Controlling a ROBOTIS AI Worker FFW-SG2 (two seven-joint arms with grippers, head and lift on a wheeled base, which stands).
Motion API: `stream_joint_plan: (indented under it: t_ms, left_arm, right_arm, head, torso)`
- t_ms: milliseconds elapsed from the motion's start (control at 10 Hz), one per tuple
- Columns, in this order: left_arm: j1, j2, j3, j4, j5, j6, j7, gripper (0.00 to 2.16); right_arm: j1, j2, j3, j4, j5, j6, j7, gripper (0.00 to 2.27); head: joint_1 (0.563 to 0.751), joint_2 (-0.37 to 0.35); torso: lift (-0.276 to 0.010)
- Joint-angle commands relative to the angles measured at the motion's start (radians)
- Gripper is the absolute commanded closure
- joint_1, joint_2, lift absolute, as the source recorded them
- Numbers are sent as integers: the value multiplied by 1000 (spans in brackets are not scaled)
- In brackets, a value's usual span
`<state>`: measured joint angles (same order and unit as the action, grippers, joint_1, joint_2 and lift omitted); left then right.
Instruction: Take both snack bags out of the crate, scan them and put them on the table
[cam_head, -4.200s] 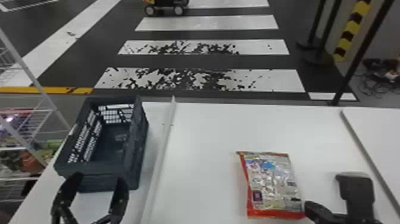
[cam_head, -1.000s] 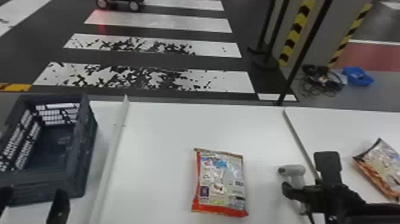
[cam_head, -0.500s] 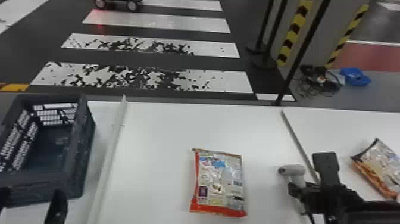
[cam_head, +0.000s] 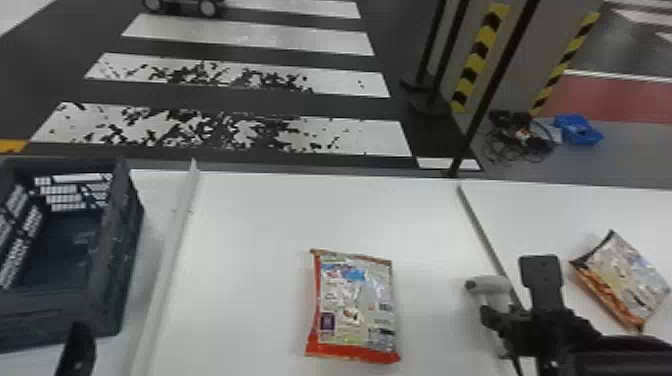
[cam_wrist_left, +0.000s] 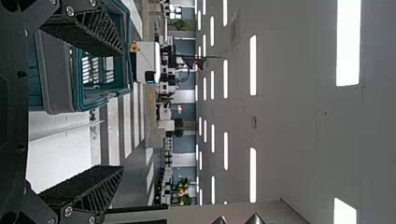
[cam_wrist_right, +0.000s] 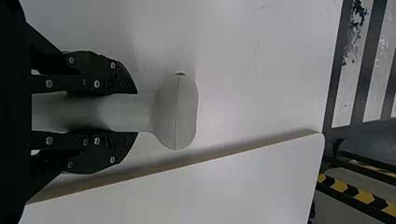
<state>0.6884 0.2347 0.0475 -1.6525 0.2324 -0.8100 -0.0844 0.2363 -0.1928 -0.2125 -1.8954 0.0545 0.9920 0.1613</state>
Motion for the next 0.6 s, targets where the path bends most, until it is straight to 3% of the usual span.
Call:
stream_joint_plan:
  t_ms: [0,500]
  left_arm:
    - [0,2,0,0,1,-1,0,140]
    - [0,6,-6,0,1,-4,-2,140]
  right_arm:
    - [15,4,-5,-42,-13,11,-9,2253]
    - [92,36,22,-278,-62,278,-8,2253]
  head:
    - [695,-156]
    - [695,-119]
  torso:
    - [-94]
    - [-94]
